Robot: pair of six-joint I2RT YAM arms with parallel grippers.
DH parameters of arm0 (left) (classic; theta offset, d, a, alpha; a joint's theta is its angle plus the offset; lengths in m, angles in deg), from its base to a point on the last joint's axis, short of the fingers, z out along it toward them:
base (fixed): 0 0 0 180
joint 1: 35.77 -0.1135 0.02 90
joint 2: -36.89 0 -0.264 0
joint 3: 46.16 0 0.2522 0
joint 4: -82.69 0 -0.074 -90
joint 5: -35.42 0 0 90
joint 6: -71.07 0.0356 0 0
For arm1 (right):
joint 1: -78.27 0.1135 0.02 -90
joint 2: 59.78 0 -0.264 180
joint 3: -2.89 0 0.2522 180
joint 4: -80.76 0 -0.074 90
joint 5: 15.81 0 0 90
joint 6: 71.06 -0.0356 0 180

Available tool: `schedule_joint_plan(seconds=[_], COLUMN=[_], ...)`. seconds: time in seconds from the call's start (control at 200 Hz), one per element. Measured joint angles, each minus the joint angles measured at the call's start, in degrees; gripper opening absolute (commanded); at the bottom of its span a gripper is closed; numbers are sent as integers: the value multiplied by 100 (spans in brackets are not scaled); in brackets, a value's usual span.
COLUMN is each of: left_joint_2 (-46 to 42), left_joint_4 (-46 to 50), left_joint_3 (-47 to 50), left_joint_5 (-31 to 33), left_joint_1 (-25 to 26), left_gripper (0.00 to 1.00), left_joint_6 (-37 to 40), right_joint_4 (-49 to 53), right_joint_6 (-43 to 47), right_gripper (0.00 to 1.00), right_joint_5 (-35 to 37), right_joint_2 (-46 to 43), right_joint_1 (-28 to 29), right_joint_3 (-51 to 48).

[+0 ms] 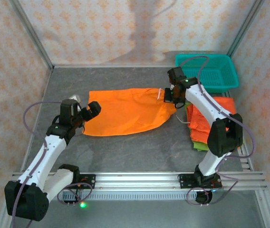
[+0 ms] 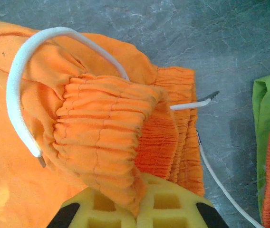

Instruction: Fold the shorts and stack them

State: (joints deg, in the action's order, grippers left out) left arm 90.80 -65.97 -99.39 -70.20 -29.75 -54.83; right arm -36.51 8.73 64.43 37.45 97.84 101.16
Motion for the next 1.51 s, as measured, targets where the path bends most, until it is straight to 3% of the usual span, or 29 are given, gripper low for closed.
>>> schedule_joint_plan(seconds=[0.08, 0.165, 0.25, 0.295, 0.691, 1.031, 1.121, 1.346, 1.506], left_joint_2=[37, 118, 219, 260, 323, 328, 328, 328, 328], left_joint_4=[0, -2, -2, -2, -2, -2, -2, 0, -2], left_joint_3=[0, 0, 0, 0, 0, 0, 0, 0, 0], left_joint_5=[-4, -13, -48, -52, -74, -74, -74, -74, -74], left_joint_1=[0, 0, 0, 0, 0, 0, 0, 0, 0], left_gripper=[100, 100, 100, 100, 100, 100, 100, 100, 100], left_joint_6=[-2, -2, -2, -2, 0, 4, 31, 46, 46], right_joint_4=[142, 162, 164, 164, 68, -105, -153, -632, -905], right_joint_6=[-11, -57, -120, -127, -192, -48, -22, -181, -337], right_gripper=[0, 18, 52, 61, 68, 85, 84, 69, 46], right_joint_5=[-13, -46, -24, 4, -382, -896, -1005, -1475, -1690], right_joint_2=[72, 192, 350, 428, 1342, 2094, 2216, 2371, 2260], right_joint_1=[0, 0, 0, -2, -660, -826, -826, -837, -876], right_joint_3=[-2, -22, -70, -98, 11, 796, 861, 599, 356])
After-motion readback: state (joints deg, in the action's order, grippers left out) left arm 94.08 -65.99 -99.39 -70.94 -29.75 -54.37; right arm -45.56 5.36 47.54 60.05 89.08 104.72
